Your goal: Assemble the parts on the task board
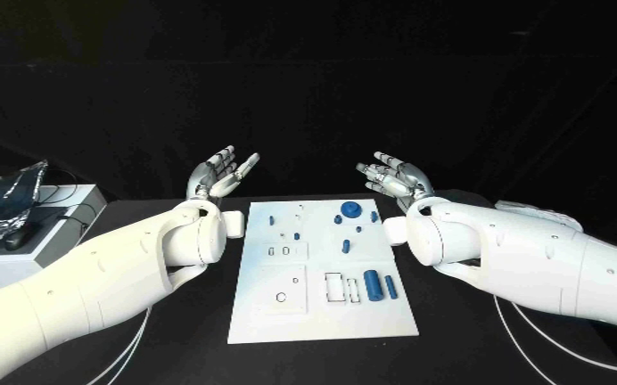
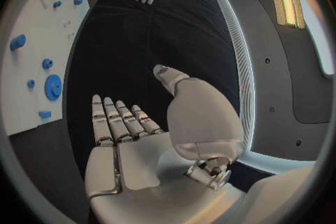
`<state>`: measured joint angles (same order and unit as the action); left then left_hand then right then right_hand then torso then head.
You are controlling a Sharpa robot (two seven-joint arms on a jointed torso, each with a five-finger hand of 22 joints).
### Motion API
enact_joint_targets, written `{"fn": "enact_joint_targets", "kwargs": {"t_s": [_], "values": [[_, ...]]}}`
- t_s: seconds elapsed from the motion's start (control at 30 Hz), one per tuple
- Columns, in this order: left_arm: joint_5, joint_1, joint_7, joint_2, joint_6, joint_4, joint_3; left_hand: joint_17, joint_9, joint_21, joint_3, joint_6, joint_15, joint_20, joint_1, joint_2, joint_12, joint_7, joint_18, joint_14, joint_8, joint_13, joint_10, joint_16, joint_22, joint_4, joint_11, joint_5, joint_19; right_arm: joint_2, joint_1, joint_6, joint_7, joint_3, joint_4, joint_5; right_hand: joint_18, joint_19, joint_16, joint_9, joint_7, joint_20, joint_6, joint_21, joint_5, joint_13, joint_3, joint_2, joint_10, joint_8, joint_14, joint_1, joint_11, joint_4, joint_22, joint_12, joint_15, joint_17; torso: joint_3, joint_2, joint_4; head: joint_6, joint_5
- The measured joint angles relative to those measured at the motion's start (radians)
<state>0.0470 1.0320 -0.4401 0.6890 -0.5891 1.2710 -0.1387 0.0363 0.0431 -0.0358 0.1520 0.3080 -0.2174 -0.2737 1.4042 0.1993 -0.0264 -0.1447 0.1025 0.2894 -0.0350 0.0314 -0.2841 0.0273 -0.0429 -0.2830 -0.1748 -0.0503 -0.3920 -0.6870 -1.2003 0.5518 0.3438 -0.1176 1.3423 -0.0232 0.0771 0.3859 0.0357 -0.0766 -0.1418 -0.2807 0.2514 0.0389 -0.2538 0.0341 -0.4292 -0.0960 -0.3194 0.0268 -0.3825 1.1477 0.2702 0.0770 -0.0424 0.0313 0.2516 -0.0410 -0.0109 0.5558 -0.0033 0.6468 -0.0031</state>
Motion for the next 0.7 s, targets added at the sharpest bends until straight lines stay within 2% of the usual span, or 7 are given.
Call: {"fn": "enact_joint_targets", "kwargs": {"t_s": [0.23,0.3,0.37,0.43,0.47,0.53,0.7], "values": [[0.024,-0.002,0.023,-0.009,0.065,-0.025,-0.009,0.004,0.003,-0.004,0.004,0.02,-0.006,-0.011,0.053,0.002,-0.004,-0.002,0.001,0.024,0.0,0.003,-0.021,0.006,-0.002,-0.012,-0.008,0.0,-0.011,0.021,-0.033,-0.121,-0.08,-0.025,-0.053,-0.024,0.015,0.047,0.015,-0.01,-0.002,-0.006,0.049,0.013,0.0,0.005,-0.02,-0.008,-0.061,0.016,-0.067,0.061,0.0,-0.017,-0.007,0.008,0.0,-0.009,0.0,0.0,-0.0003,0.0,0.0],[0.028,-0.002,0.027,-0.007,0.076,-0.026,-0.009,0.009,0.009,-0.005,0.015,0.057,-0.007,-0.013,0.066,-0.014,-0.01,-0.003,0.014,0.056,-0.013,0.006,-0.055,0.015,-0.003,-0.016,-0.011,0.0,-0.013,0.022,-0.035,-0.141,-0.091,-0.026,-0.061,-0.044,0.016,0.084,0.026,-0.018,-0.004,-0.007,0.085,0.024,0.001,0.009,-0.022,-0.012,-0.106,0.026,-0.122,0.083,-0.002,-0.033,-0.011,0.013,-0.005,-0.017,0.0001,0.0,-0.0002,0.0,0.0],[0.033,-0.003,0.03,0.01,0.102,-0.024,-0.009,0.018,0.018,-0.017,0.034,0.113,-0.008,-0.017,0.066,-0.038,-0.018,-0.006,0.014,0.123,-0.03,0.011,-0.107,0.032,-0.007,-0.013,-0.023,0.0,-0.044,0.016,-0.037,-0.149,-0.092,-0.027,-0.091,-0.159,0.035,0.136,0.042,-0.029,-0.007,-0.007,0.137,0.038,0.01,0.013,-0.025,-0.016,-0.173,0.04,-0.192,0.105,-0.008,-0.049,-0.018,0.024,-0.013,-0.027,-0.0014,0.001,0.0,0.015,-0.003],[0.039,-0.003,0.032,0.029,0.126,-0.024,-0.009,0.037,0.052,-0.039,0.068,0.313,-0.008,-0.019,0.073,-0.087,-0.041,-0.021,0.014,0.256,-0.087,0.021,-0.245,0.063,-0.018,-0.006,-0.049,0.0,-0.135,0.008,-0.041,-0.151,-0.091,-0.027,-0.115,-0.276,0.048,0.21,0.066,-0.047,-0.012,-0.006,0.224,0.059,0.016,0.019,-0.031,-0.023,-0.277,0.065,-0.284,0.13,-0.018,-0.067,-0.026,0.038,-0.028,-0.039,-0.003,0.003,0.0007,0.024,-0.007],[0.044,-0.003,0.033,0.041,0.143,-0.021,-0.009,0.044,0.06,-0.048,0.077,0.361,-0.003,-0.019,0.076,-0.093,-0.044,-0.029,0.015,0.304,-0.101,0.023,-0.288,0.074,-0.022,-0.004,-0.05,0.0,-0.177,0.005,-0.042,-0.152,-0.09,-0.026,-0.125,-0.357,0.059,0.246,0.077,-0.055,-0.016,-0.004,0.267,0.07,0.016,0.021,-0.034,-0.026,-0.323,0.077,-0.327,0.139,-0.025,-0.075,-0.029,0.044,-0.037,-0.045,-0.0033,0.004,0.0008,0.025,-0.008],[0.053,-0.003,0.034,0.055,0.166,-0.011,-0.009,0.075,0.075,-0.098,0.095,0.464,0.019,-0.016,0.081,-0.098,-0.076,-0.046,0.06,0.499,-0.128,0.036,-0.492,0.131,-0.041,0.001,-0.051,-0.004,-0.343,0.006,-0.045,-0.155,-0.088,-0.026,-0.133,-0.47,0.062,0.321,0.1,-0.072,-0.026,0.003,0.357,0.093,0.026,0.024,-0.046,-0.036,-0.418,0.101,-0.417,0.156,-0.041,-0.09,-0.036,0.051,-0.056,-0.056,-0.0039,0.009,0.0014,0.028,-0.009],[0.078,-0.003,0.038,0.099,0.22,0.044,-0.01,0.12,0.091,-0.177,0.134,0.574,0.073,0.018,0.092,-0.098,-0.095,-0.073,0.068,0.679,-0.16,0.037,-0.691,0.192,-0.064,0.011,-0.007,-0.004,-0.529,0.013,-0.06,-0.164,-0.088,-0.026,-0.149,-0.738,0.078,0.484,0.153,-0.094,-0.051,0.039,0.513,0.152,0.04,0.026,-0.065,-0.055,-0.59,0.14,-0.606,0.185,-0.077,-0.115,-0.054,0.051,-0.107,-0.081,-0.0036,0.026,0.0035,0.03,-0.012]]}}
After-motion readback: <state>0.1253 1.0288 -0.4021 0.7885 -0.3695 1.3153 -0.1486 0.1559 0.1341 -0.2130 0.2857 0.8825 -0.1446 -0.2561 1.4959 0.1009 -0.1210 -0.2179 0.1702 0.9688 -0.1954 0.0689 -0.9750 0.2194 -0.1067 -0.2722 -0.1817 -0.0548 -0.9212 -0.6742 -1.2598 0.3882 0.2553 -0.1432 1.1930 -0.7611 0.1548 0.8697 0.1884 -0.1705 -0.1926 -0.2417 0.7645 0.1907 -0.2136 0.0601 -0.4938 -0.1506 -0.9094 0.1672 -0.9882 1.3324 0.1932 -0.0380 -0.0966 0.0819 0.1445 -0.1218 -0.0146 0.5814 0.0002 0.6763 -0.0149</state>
